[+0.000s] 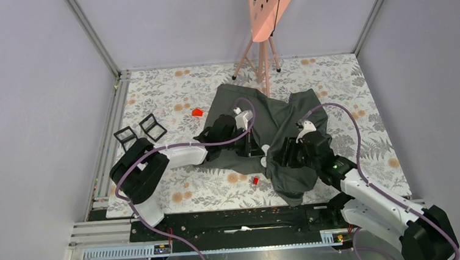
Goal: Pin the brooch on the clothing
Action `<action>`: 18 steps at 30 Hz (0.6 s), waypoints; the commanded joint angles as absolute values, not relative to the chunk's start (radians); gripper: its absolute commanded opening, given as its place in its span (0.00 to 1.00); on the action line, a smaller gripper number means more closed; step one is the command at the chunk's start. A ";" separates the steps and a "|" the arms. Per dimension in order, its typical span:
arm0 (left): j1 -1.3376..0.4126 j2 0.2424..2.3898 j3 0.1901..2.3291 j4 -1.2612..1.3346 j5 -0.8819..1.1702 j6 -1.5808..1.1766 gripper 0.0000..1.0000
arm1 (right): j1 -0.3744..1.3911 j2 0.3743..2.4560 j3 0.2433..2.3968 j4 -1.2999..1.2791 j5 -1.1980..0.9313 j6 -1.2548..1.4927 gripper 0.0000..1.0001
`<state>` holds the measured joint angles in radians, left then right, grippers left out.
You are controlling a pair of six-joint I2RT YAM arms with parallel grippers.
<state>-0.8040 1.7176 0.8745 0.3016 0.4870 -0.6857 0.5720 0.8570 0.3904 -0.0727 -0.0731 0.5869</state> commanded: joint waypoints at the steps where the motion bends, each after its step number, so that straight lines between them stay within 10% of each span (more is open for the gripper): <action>1: -0.786 1.723 0.887 0.338 0.642 -0.619 0.00 | 0.501 0.821 0.380 -0.113 -0.179 0.466 0.58; 18: -0.780 1.749 0.954 0.169 0.758 -0.460 0.00 | 0.456 0.912 0.281 0.243 -0.483 0.455 0.52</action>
<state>-0.7834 1.7386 0.9047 0.1585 0.6968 -0.4999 0.4618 0.8974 0.2817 0.1272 -0.3962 0.4599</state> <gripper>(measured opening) 0.025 0.538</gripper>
